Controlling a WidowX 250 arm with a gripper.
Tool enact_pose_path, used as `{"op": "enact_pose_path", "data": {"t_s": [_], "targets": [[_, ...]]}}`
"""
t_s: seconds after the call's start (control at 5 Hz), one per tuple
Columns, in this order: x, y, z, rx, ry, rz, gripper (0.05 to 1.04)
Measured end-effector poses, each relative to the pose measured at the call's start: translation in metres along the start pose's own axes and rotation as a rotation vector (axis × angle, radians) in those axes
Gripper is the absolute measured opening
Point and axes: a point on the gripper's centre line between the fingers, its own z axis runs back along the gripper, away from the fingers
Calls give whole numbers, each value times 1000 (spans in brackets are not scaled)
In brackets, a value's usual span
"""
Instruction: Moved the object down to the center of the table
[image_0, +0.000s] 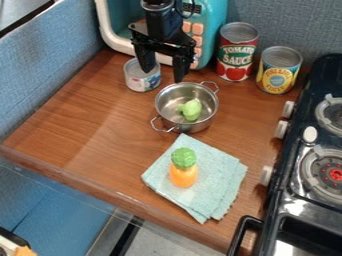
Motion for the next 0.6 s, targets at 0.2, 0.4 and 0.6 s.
{"op": "enact_pose_path", "data": {"t_s": [0.2, 0.4, 0.6], "targets": [[-5, 1, -16, -6, 44, 5, 999], [15, 26, -35, 32, 49, 29, 999], [41, 53, -48, 75, 14, 18, 999]]}}
